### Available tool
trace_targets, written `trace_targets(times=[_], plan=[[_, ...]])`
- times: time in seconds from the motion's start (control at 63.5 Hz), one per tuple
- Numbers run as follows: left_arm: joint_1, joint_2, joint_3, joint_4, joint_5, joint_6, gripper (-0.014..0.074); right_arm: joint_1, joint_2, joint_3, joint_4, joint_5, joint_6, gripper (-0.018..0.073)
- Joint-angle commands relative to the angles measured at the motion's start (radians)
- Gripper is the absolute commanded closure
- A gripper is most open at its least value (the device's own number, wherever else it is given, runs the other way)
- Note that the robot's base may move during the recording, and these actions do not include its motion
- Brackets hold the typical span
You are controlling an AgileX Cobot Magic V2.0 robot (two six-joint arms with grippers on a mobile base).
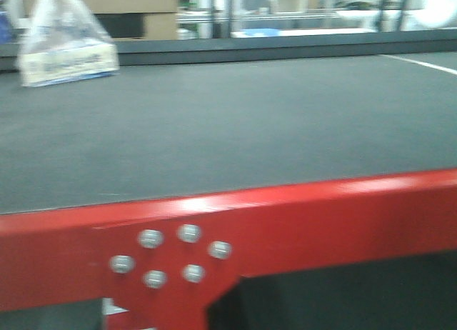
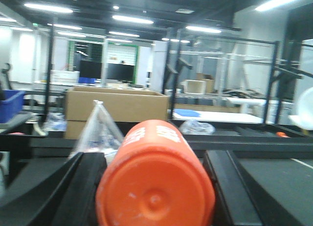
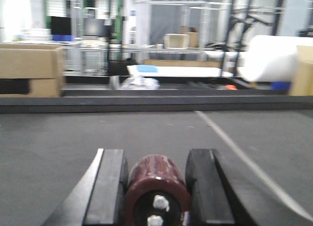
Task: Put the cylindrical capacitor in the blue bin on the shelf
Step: 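Drive the base to the shelf of blue bins holding both capacitors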
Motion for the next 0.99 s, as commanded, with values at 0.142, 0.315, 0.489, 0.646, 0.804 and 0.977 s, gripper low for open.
trace_targets(times=[0.142,0.315,0.489,0.646,0.804,0.977], plan=[[-0.003,-0.006,0.0,-0.005,-0.027,-0.002,0.0708,0.0,-0.004,0.0,-0.009,-0.022,-0.005,0.0727],[-0.003,-0.006,0.0,-0.005,-0.027,-0.002,0.0708,0.0,-0.004,0.0,-0.009,-0.022,-0.005,0.0727],[-0.003,-0.006,0.0,-0.005,-0.027,-0.002,0.0708,0.0,-0.004,0.0,-0.009,-0.022,-0.005,0.0727],[-0.003,-0.013,0.0,-0.005,-0.027,-0.002,0.0708,0.0,-0.004,0.0,-0.009,-0.022,-0.005,0.0727],[-0.003,-0.018,0.0,-0.005,-0.027,-0.002,0.0708,0.0,-0.004,0.0,-0.009,-0.022,-0.005,0.0727],[-0.003,-0.018,0.0,-0.005,-0.027,-0.002,0.0708,0.0,-0.004,0.0,-0.009,-0.022,-0.005,0.0727]])
